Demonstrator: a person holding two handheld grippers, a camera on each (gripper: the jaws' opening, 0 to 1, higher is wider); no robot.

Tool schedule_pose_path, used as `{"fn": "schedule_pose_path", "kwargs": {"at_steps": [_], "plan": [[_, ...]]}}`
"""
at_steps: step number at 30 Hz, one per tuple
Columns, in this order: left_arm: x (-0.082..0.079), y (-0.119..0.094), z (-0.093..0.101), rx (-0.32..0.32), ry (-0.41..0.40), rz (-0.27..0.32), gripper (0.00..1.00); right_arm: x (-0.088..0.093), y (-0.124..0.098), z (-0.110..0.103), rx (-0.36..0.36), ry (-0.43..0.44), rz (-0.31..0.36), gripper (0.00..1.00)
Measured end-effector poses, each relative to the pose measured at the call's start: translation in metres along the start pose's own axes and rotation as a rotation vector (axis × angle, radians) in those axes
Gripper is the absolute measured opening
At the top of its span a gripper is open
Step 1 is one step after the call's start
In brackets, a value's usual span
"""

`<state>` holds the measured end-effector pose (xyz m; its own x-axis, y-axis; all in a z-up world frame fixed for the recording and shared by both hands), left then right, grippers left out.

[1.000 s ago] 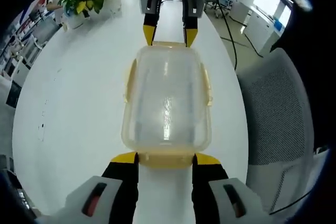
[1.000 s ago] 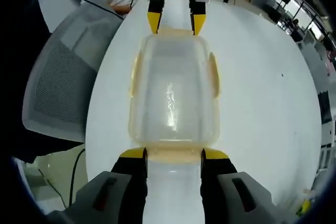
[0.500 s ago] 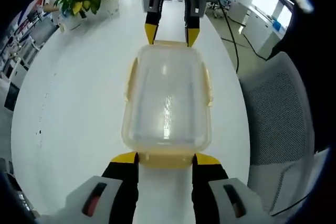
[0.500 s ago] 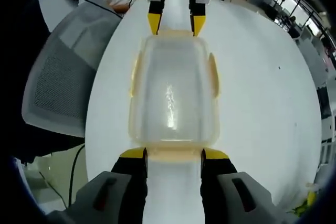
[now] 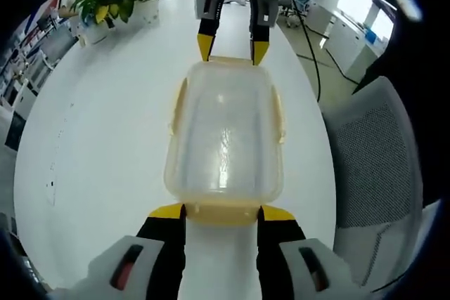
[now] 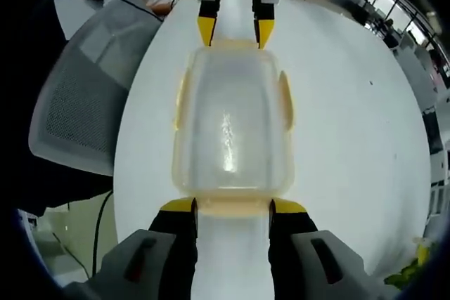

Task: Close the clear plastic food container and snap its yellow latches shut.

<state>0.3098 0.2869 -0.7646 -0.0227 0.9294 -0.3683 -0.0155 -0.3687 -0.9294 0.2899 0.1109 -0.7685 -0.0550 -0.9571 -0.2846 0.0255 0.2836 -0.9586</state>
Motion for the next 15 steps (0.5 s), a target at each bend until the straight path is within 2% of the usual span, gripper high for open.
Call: {"fn": "schedule_pose_path", "kwargs": {"at_steps": [15], "plan": [[0.0017, 0.0050, -0.0009, -0.002, -0.005, -0.020, 0.34, 0.0027, 0.0052, -0.0013, 0.022, 0.009, 0.058, 0.36]]}}
Point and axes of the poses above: the point that each gripper's makers call its tool centre point, and the gripper's own axes: y roughly forward along the fingers, z roughly to its right, x roughly out of its underside, the point moved 2 cm from there along -y, roughly backward along the fingers, and after that the axes turned 3 degrees about -z, right-handed, at the moved point
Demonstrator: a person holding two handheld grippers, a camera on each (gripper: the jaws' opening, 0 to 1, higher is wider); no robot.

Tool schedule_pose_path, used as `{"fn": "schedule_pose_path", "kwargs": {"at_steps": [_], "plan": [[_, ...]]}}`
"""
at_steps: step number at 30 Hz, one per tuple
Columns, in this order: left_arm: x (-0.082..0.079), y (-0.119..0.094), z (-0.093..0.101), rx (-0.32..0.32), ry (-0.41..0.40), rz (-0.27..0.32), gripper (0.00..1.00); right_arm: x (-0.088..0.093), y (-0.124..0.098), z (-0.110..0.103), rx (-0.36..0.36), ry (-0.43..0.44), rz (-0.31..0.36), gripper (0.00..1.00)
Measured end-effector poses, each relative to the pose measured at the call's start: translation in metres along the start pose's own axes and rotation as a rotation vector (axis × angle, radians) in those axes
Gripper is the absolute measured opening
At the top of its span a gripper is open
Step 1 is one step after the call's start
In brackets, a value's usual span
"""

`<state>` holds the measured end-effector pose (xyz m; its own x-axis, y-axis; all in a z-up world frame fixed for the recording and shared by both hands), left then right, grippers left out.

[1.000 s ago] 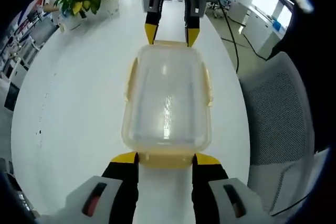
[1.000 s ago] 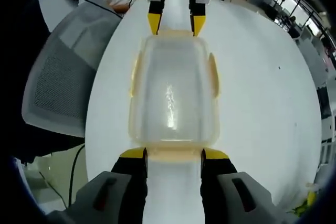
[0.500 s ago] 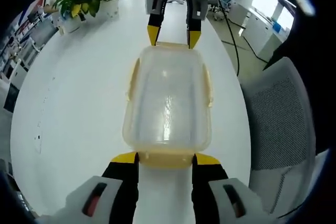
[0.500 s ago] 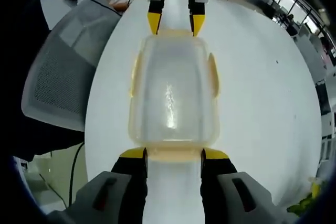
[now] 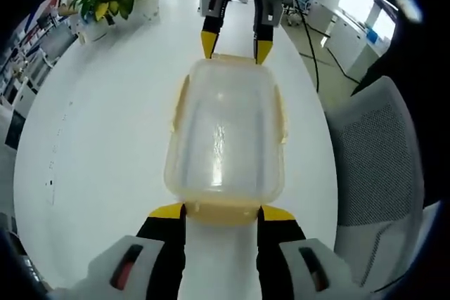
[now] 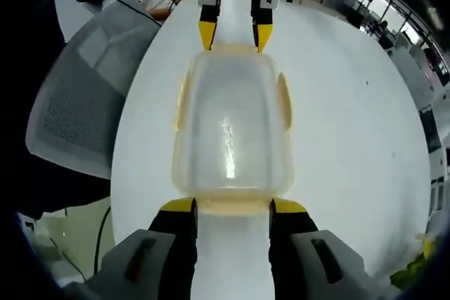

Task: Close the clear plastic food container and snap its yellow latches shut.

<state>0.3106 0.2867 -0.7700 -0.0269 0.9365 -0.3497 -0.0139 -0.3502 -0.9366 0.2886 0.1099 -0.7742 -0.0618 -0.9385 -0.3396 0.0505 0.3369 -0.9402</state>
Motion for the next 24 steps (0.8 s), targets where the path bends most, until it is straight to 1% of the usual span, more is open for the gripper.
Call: {"fn": "schedule_pose_path", "kwargs": {"at_steps": [9, 18, 24], "plan": [[0.0005, 0.0036, 0.0009, -0.001, 0.008, -0.013, 0.34, 0.0005, 0.0002, 0.0000, 0.001, 0.000, 0.049, 0.37], [0.0009, 0.0037, 0.0013, -0.006, 0.013, -0.019, 0.34, 0.0005, 0.0004, -0.0002, -0.013, -0.008, 0.061, 0.38], [0.0012, 0.0023, 0.0018, -0.006, -0.009, -0.023, 0.34, 0.0012, -0.0001, -0.0001, -0.016, 0.005, 0.061, 0.39]]}}
Point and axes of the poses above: the point that each gripper's makers call its tool centre point, and the gripper's own axes: y roughly forward along the fingers, z roughly to its right, x roughly out of its underside, the point moved 2 cm from there along -y, roughly backward along the fingers, and after that the axes turned 3 degrees about -z, right-handed, at the moved point
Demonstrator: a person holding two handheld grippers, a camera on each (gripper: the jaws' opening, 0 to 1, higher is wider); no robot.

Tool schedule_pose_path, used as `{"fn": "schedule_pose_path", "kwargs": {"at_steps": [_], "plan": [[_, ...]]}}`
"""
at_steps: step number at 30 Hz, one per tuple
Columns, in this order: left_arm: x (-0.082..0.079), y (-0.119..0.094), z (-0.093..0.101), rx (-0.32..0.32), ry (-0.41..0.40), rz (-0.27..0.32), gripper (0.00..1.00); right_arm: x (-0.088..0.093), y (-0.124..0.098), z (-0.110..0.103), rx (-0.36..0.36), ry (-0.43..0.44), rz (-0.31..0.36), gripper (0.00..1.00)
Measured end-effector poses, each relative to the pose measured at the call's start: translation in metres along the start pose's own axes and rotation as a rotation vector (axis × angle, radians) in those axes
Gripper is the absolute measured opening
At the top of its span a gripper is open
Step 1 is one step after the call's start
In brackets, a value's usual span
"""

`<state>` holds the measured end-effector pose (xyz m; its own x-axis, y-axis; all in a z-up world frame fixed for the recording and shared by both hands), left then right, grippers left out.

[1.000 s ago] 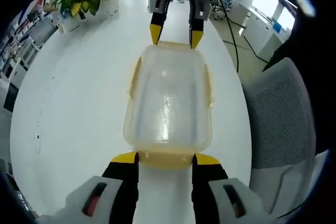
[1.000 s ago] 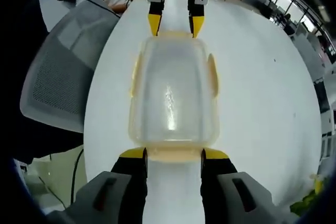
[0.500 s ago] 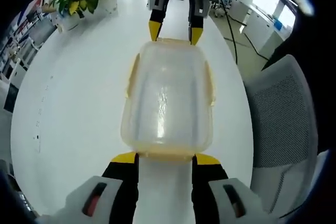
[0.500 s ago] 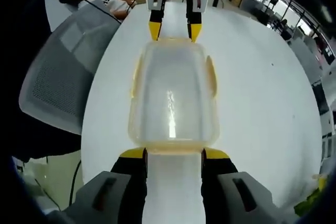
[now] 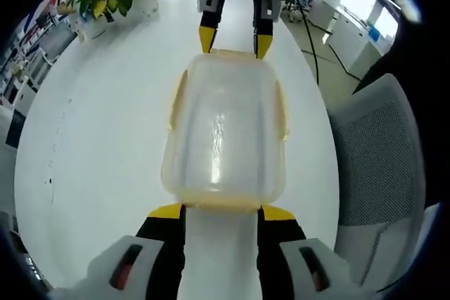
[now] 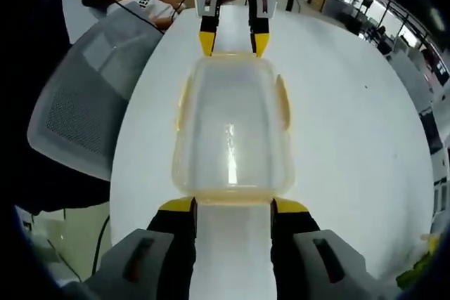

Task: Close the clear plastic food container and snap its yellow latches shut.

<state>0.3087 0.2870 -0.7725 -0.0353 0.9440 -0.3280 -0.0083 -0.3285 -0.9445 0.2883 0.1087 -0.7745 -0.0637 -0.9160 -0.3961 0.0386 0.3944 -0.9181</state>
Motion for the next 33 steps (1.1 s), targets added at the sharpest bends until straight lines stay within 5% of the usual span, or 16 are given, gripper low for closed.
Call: {"fn": "schedule_pose_path", "kwargs": {"at_steps": [7, 15, 21, 27, 33], "plan": [[0.001, -0.003, 0.000, 0.004, -0.036, 0.011, 0.36, 0.002, -0.002, 0.000, -0.002, 0.033, 0.018, 0.39], [0.009, -0.011, 0.004, 0.002, -0.151, 0.057, 0.37, 0.012, -0.019, 0.004, 0.006, 0.243, 0.124, 0.41], [0.010, -0.017, 0.005, -0.025, -0.405, 0.211, 0.36, 0.005, -0.031, 0.009, -0.008, 0.513, 0.297, 0.40], [0.005, -0.023, 0.009, -0.019, -0.674, 0.373, 0.34, 0.003, -0.034, 0.010, 0.032, 0.641, 0.374, 0.37], [0.005, -0.022, 0.003, -0.040, -0.858, 0.431, 0.33, 0.001, -0.031, 0.006, 0.004, 0.816, 0.447, 0.34]]}}
Point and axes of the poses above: the point that each gripper's makers call its tool centre point, and the gripper's own axes: y roughly forward along the fingers, z roughly to its right, x roughly out of its underside, the point moved 2 cm from there along -y, roughly backward along the fingers, and after that the axes turned 3 degrees about -z, right-handed, at the moved point
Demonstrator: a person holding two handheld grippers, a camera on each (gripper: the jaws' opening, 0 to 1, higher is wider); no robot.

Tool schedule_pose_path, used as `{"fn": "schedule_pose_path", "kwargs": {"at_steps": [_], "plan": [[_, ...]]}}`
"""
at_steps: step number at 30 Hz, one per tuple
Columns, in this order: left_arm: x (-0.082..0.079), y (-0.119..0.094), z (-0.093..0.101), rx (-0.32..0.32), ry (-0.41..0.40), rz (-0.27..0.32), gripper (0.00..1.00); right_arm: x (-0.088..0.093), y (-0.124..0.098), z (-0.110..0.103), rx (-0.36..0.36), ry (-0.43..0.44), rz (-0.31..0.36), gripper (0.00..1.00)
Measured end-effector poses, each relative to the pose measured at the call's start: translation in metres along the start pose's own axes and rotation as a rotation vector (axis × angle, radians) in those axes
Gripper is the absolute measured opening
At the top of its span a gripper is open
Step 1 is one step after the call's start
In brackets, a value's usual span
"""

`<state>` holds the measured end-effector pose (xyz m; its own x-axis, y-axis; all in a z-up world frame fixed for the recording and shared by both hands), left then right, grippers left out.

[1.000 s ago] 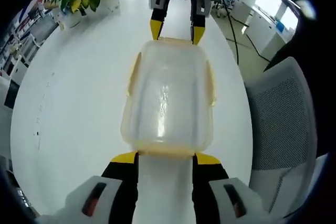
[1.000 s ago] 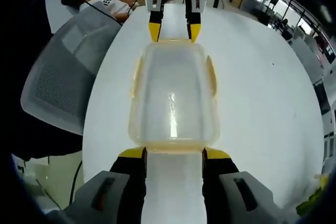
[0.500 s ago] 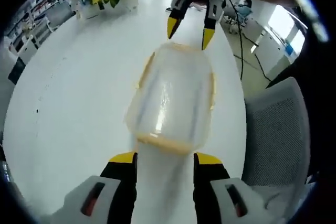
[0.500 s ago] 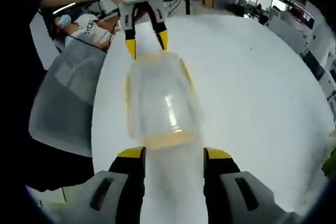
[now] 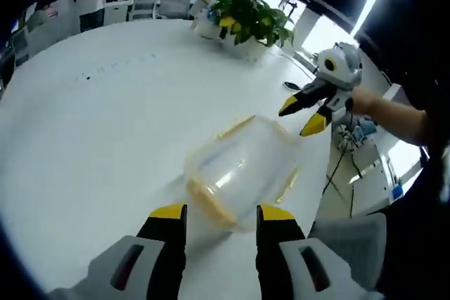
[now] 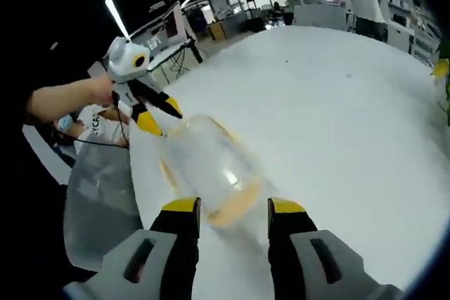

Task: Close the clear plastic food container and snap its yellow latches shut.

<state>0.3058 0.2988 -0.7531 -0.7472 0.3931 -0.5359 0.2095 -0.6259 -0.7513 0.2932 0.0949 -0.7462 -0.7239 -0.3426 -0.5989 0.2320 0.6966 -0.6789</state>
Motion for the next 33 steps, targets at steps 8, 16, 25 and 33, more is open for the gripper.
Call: {"fn": "schedule_pose_path", "kwargs": {"at_steps": [8, 16, 25, 33], "plan": [[-0.006, 0.007, 0.000, -0.019, -0.167, 0.047, 0.33, 0.002, 0.003, 0.005, 0.034, 0.136, 0.063, 0.32], [0.006, 0.021, 0.005, -0.042, -0.194, 0.018, 0.30, 0.010, 0.015, -0.003, 0.015, 0.180, 0.055, 0.28], [0.007, 0.023, 0.007, -0.066, -0.220, 0.051, 0.28, 0.016, 0.018, -0.003, 0.050, 0.141, 0.024, 0.21], [0.007, 0.023, 0.010, -0.104, -0.193, 0.077, 0.27, 0.015, 0.019, -0.003, 0.059, 0.109, 0.010, 0.19]]}}
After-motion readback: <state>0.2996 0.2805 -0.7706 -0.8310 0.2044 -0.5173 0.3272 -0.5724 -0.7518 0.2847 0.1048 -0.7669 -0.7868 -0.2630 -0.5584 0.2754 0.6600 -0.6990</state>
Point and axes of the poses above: the point that each gripper's makers call its tool centre point, and the gripper's own axes: y roughly forward along the fingers, z roughly to its right, x roughly out of its underside, the point moved 2 cm from there along -y, roughly backward along the fingers, and after that the axes turned 3 degrees about -z, right-handed, at the moved point
